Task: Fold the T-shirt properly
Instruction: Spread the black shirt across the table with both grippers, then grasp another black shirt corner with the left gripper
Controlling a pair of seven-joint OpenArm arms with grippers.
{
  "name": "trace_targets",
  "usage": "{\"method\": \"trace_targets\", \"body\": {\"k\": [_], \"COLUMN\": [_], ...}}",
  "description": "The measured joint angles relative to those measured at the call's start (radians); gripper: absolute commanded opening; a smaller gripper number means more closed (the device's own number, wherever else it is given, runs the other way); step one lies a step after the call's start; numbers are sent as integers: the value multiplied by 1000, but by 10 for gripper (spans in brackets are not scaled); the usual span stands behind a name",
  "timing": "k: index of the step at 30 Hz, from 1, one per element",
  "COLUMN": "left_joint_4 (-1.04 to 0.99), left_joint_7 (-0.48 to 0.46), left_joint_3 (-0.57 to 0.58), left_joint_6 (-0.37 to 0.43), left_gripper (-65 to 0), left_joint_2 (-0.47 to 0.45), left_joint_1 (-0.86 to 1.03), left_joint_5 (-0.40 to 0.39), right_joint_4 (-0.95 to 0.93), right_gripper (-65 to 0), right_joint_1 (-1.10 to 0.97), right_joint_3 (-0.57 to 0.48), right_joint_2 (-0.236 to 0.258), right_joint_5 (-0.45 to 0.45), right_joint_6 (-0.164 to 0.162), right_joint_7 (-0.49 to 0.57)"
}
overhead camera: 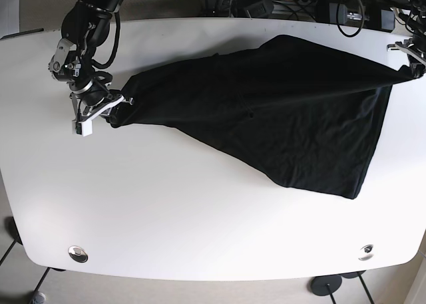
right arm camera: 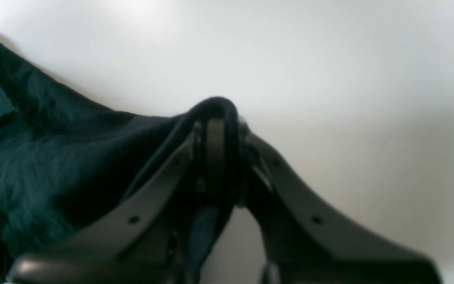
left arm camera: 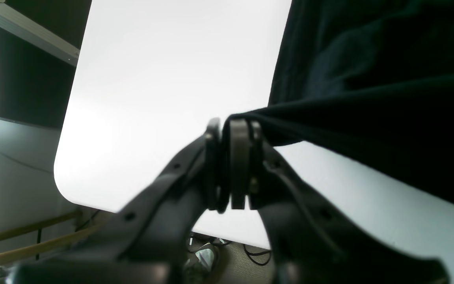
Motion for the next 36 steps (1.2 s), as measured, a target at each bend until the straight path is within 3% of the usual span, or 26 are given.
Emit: {"method": "trace_targets", "body": {"k": [4, 5, 6, 9, 11, 16, 20, 21, 25, 28, 30, 33, 36], "left_joint_4": [0, -3, -3, -1, -1, -115, -396, -467, -796, -1008, -1155, -1281, -1326], "left_joint_7": [6, 24, 6, 122, 146, 148, 145, 129, -91, -122, -191, -264, -288], "left_joint_3": [0, 11, 25, 36, 35, 180, 310, 335, 423, 498, 500, 503, 526], "left_joint_6": [4, 26, 1, 16, 8, 7, 11, 11, 11, 11, 12, 12, 12], "left_gripper": [-237, -244, -251, -267, -267, -265, -265, -265, -265, -265, -265, -265, -265], "left_joint_2": [0, -13, -36, -116, -144, -143, -150, -148, -153, -189, -211, -233, -236], "left_joint_1": [26, 60, 81, 76, 42, -252, -554, -610, -779, -866, -938, -980, -967], "left_joint_5": [-6, -152, -218, -302, -381, -216, 78, 114, 242, 253, 254, 253, 244], "right_joint_4": [0, 0, 0, 1, 1, 1, 1, 1, 1, 1, 1, 1, 1], "right_gripper": [-629, -629, -629, -629, -629, -629, -629, -629, -629, -629, -629, -629, -629], "right_joint_1": [0, 0, 0, 5, 11, 13, 14, 14, 15, 16, 15, 12, 12], "right_joint_3": [0, -1, -4, -6, -6, -5, -6, -6, -5, -4, 2, 2, 2], "right_joint_2": [0, 0, 1, -1, -1, -1, -3, -3, -3, -4, -3, 0, 3], "right_joint_5": [-7, -7, -9, -8, -7, -8, -7, -7, -7, -6, -1, 77, 87], "right_joint_6": [0, 0, -1, -1, 0, 0, 0, 0, 0, 0, 0, 0, 0], "right_joint_7": [0, 0, 0, 0, 1, 1, 2, 2, 3, 4, 2, 3, 3]}}
